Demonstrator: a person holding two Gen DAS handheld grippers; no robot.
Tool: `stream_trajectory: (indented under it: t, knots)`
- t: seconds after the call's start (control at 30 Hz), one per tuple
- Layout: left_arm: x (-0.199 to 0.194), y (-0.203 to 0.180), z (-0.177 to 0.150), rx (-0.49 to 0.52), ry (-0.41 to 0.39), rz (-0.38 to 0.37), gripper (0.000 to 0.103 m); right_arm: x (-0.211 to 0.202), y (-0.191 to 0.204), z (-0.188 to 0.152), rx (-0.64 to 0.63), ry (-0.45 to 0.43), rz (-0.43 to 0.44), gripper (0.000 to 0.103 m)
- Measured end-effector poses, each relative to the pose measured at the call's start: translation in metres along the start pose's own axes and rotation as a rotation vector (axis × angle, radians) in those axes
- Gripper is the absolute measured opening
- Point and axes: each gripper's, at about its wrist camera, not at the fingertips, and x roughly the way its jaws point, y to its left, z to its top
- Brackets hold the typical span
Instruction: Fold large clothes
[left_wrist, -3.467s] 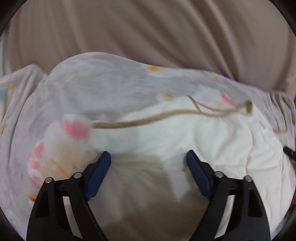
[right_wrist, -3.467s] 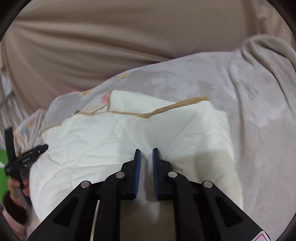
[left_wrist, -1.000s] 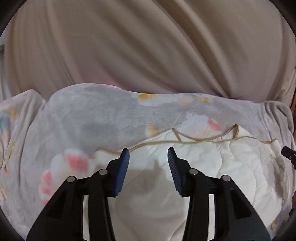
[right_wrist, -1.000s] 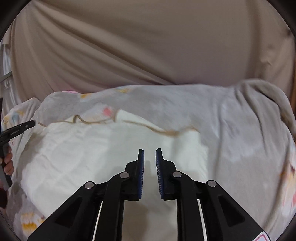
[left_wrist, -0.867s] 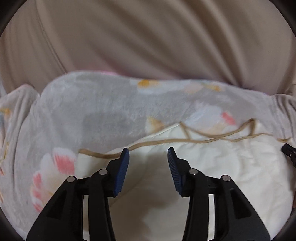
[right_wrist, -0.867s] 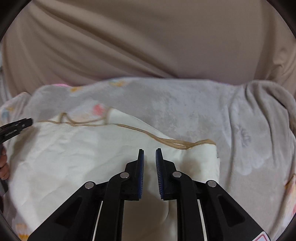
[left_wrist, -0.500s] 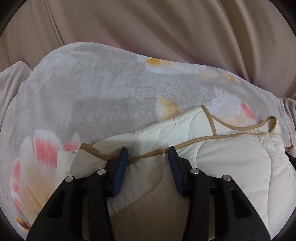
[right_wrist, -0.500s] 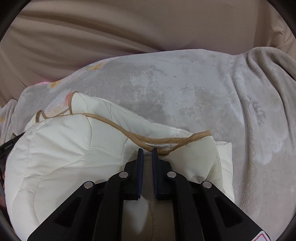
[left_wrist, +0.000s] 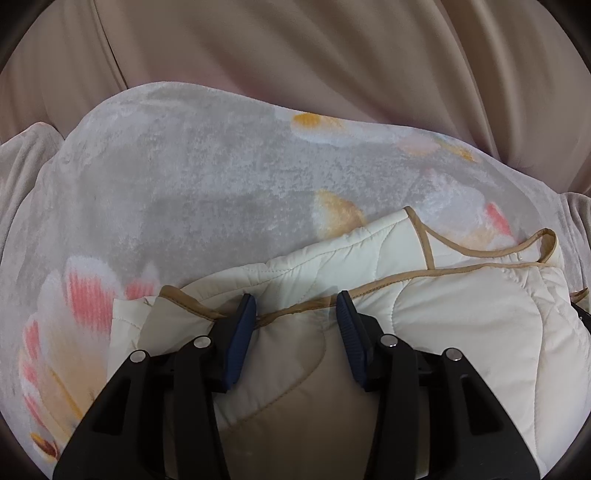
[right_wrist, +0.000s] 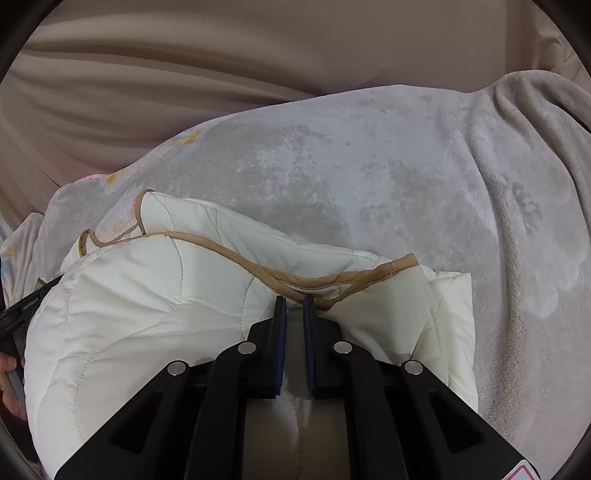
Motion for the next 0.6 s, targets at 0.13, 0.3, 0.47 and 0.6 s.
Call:
stream_trajectory:
  t: [0.13, 0.3, 0.47, 0.6]
  knots:
    - [0.000, 0.000, 0.000, 0.000, 0.000, 0.001, 0.044, 0.000, 0.002, 0.000, 0.008, -0.002, 0.004, 0.007]
    - [0.000, 0.000, 0.000, 0.000, 0.000, 0.001, 0.044, -0.002, 0.003, -0.002, 0.024, -0.005, 0.010, 0.007]
    - [0.001, 0.001, 0.001, 0.000, 0.006, -0.002, 0.044, -0.003, 0.003, -0.002, 0.033, -0.008, 0.013, 0.007]
    - [-0.040, 0.011, -0.001, -0.060, -0.028, -0.006, 0.044, -0.043, 0.020, -0.005, 0.024, -0.076, -0.018, 0.018]
